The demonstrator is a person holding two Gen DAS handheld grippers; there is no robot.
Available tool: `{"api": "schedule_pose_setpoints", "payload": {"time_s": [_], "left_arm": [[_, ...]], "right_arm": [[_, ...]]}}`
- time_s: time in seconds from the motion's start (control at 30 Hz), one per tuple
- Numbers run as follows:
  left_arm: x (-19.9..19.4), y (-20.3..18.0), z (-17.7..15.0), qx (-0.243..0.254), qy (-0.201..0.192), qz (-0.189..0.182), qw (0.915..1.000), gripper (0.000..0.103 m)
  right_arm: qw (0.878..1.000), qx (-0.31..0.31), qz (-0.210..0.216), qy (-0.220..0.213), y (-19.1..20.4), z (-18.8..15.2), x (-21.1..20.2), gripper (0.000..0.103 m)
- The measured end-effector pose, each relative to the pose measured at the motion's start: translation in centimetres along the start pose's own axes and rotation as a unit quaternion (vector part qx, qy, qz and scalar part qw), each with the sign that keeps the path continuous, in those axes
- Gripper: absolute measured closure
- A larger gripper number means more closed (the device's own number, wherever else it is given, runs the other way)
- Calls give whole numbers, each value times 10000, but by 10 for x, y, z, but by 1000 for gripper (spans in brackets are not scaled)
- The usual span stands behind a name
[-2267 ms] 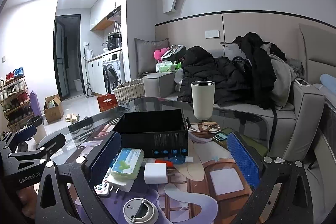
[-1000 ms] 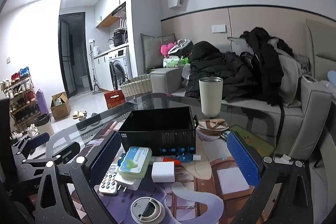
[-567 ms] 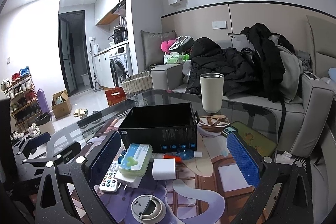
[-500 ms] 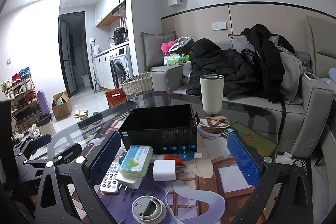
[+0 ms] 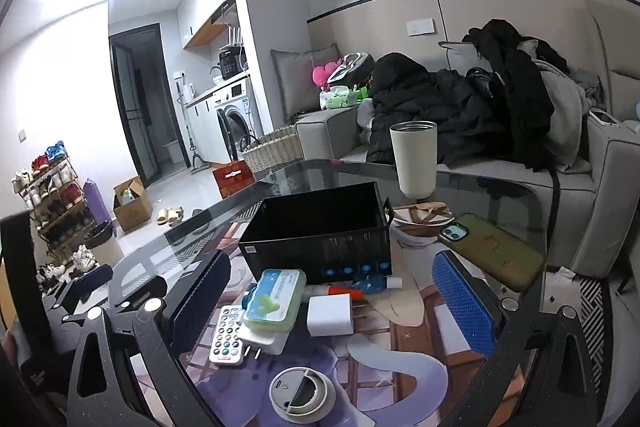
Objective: Organize rigid objects
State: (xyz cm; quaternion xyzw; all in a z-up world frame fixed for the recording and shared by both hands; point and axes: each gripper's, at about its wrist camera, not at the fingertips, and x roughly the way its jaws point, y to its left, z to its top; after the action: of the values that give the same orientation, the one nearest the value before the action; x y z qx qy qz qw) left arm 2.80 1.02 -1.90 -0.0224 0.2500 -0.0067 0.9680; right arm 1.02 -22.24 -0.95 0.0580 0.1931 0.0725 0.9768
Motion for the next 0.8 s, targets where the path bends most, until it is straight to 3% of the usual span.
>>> {"api": "schedule_pose_setpoints", "payload": {"time_s": [0.27,0.5,0.67,0.8], "left_arm": [[1,1,1,-60,-31,47,10000,0],[-9,2,5,-97,-334,-30,9994,0],[2,-2,2,-4,12,-49,10000,0],[25,-10,-3,191,614,-38,9979,0]], "right_arm": [[9996,-174,115,198,3,1,3,0],[9999,-158,21,25,-3,6,-2,0],[9994,-289,-124,157,-4,12,4,0],[9975,-430,-222,516,-2,12,13,0]]}}
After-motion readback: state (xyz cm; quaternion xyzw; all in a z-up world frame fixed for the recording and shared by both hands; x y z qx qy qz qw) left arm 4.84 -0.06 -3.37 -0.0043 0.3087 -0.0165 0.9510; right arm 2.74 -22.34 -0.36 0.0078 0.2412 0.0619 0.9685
